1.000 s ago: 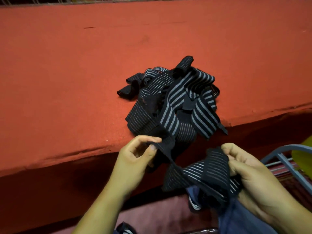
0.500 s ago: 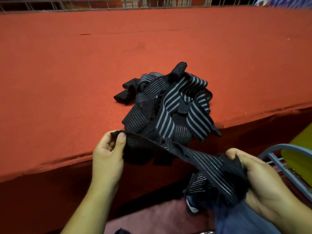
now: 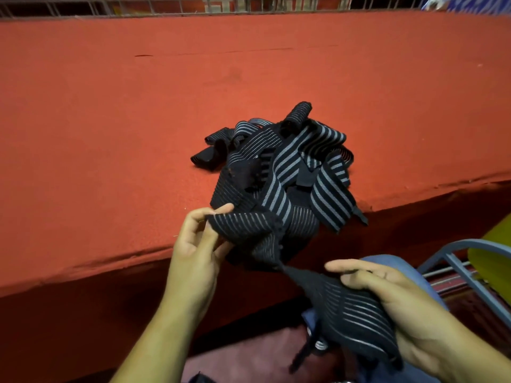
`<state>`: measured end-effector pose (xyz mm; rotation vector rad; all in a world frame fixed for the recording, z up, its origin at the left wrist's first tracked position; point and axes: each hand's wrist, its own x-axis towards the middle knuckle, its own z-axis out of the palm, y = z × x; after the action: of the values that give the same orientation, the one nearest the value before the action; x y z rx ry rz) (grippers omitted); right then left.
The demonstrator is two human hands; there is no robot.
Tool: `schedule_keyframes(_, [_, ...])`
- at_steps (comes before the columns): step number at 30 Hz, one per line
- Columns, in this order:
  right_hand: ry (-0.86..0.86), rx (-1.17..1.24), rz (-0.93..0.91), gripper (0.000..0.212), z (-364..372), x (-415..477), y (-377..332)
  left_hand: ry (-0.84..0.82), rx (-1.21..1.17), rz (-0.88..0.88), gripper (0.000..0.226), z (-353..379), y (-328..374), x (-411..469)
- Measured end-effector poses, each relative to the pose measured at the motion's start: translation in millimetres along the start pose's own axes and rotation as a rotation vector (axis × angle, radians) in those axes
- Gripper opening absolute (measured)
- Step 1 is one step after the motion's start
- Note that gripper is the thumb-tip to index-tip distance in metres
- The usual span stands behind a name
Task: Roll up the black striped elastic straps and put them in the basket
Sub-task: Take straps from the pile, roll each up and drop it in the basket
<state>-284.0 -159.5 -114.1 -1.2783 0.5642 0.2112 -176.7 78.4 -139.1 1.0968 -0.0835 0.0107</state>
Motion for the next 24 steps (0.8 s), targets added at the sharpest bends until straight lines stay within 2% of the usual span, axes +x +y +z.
schedule_keyframes(2, [-0.003,-0.001,0.009,0.03,-1,4,4,0.021,-0.031,-0.014,0.007,-1,5,1])
schedule_keyframes(5, [-0.032,0.015,0.042,0.019,2,1,6,0.046,-0.061,-0.021,0.008,-5,5,6])
schedule_keyframes(6, [-0.03,0.027,0.064,0.028,2,1,8,0.048,-0.053,-0.026,0.008,-5,6,7])
schedule_keyframes(9, [-0.045,0.012,0.084,0.079,4,-2,9,0.066,0.004,-0.046,0.014,-5,3,8])
schedule_keyframes(10, [-0.055,0.001,0.074,0.089,6,-1,9,0.085,0.01,-0.044,0.014,-5,3,8])
schedule_keyframes(11, [-0.072,-0.006,0.067,0.09,7,-1,10,0.108,0.014,-0.029,0.014,-5,2,10])
schedule_keyframes(14, [-0.088,-0.07,0.03,0.06,12,2,11,0.16,0.005,0.006,0.022,-6,1,15])
schedule_keyframes(17, [-0.091,-0.131,-0.029,0.046,28,7,6,0.151,0.018,-0.015,0.019,-1,1,14])
schedule_keyframes(19, [-0.114,-0.175,-0.047,0.055,47,14,1,0.129,0.052,-0.03,0.019,3,-1,11])
schedule_keyframes(22, [-0.159,-0.329,-0.039,0.083,80,29,-3,0.081,0.111,-0.019,0.017,8,-2,6])
schedule_keyframes(23, [-0.168,-0.344,-0.041,0.084,89,34,-3,0.064,0.124,-0.013,0.016,9,-2,4])
schedule_keyframes(24, [-0.174,-0.343,-0.054,0.076,97,38,-4,0.05,0.131,-0.012,0.015,10,-1,2])
